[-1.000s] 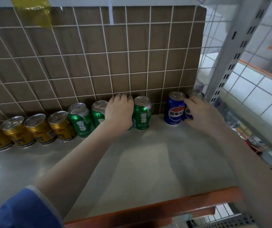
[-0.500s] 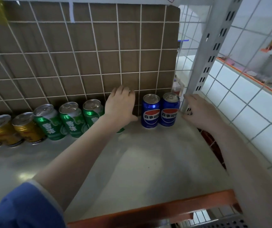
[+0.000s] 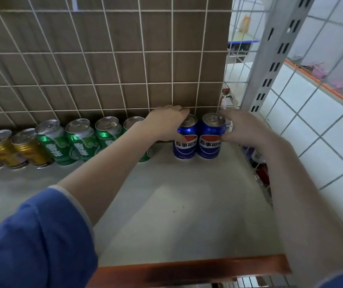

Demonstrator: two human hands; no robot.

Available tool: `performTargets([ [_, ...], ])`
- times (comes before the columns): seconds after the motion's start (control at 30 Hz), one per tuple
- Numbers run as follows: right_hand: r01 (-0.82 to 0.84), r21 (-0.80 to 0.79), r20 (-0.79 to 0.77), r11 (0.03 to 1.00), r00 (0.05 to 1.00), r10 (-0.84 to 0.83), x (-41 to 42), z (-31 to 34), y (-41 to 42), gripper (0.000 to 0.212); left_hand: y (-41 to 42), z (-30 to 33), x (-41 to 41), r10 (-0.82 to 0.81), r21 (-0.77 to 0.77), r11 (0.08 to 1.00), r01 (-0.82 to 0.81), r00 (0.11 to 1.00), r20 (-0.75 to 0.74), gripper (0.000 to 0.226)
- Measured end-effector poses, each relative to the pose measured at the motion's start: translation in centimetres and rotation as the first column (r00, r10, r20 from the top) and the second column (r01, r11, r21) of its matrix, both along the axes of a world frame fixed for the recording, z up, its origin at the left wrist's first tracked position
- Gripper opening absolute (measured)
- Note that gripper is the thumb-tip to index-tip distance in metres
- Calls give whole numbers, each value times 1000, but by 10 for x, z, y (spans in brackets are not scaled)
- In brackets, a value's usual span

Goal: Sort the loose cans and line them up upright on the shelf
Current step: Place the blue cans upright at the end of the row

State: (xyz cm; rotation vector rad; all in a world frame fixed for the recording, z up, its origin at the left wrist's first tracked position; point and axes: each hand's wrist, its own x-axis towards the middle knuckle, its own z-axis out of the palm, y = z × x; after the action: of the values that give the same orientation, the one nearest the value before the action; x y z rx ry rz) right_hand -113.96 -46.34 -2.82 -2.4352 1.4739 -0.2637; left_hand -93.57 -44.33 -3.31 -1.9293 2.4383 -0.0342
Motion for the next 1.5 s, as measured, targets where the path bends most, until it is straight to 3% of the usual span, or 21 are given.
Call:
performTargets([
  [0.23,-42,20,48,999,998,41,4,-7,-15,50,-2,1,0,23,0,1000,-23,999,-41,65],
  [0.43,-38,29,11,999,999,38,10,-10,-23,79,-2,6,6,35,-38,999,-33,999,36,58],
  [0.83,-44,-4,15,999,999,44,22,-5,-24,60,3,13,35,60,-13,998,-59,990,124,59],
  [1.5,-131,50,57,990,990,128,53,-5,-17,50,9,12,45,13,11,1000,-14,996,87,61],
])
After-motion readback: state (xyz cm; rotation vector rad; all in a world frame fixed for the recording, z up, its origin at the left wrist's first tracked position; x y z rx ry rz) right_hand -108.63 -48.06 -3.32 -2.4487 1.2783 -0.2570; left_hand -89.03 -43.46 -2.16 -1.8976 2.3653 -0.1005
